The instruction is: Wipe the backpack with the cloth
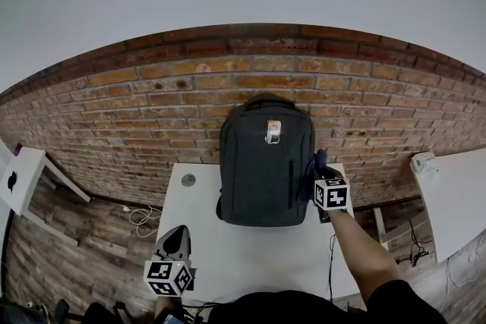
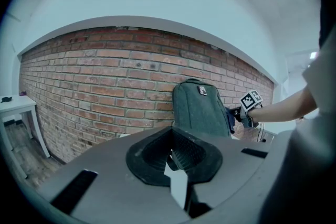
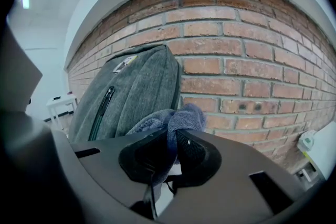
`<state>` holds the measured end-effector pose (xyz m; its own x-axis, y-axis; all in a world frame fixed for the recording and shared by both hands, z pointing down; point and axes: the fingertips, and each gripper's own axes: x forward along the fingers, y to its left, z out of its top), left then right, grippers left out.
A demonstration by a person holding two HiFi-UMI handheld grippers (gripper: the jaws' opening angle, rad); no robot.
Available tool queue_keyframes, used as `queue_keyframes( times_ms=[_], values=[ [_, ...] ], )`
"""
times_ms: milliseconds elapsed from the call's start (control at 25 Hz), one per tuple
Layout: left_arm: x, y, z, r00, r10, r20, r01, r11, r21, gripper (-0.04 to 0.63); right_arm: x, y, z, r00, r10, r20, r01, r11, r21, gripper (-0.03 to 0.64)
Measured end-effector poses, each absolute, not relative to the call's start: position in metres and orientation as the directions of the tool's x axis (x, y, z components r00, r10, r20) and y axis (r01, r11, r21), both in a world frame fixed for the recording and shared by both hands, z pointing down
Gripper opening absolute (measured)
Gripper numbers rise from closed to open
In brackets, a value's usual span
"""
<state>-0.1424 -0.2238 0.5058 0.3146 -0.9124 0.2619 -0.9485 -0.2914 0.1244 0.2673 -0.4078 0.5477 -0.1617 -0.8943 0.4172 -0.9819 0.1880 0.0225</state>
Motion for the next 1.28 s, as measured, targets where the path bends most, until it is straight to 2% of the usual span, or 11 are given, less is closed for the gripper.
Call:
queue_keyframes(
  times_ms=[920, 1280],
  values=[
    [-0.136, -0.217, 0.507, 0.339, -0.901, 0.27, -0.94, -0.313, 0.135, -0.003, 0.258, -0.295, 0.701, -0.168, -0.723, 0.67, -0.981, 0.187, -0.044, 0.034],
    [-0.142, -0.215, 0.51, 0.324, -0.904, 0.278, -0.945, -0.296, 0.137, -0.003, 0.262, -0.297, 0.702, -0.157, -0.71, 0.686, -0.987, 0.146, -0.075, 0.034]
  ],
)
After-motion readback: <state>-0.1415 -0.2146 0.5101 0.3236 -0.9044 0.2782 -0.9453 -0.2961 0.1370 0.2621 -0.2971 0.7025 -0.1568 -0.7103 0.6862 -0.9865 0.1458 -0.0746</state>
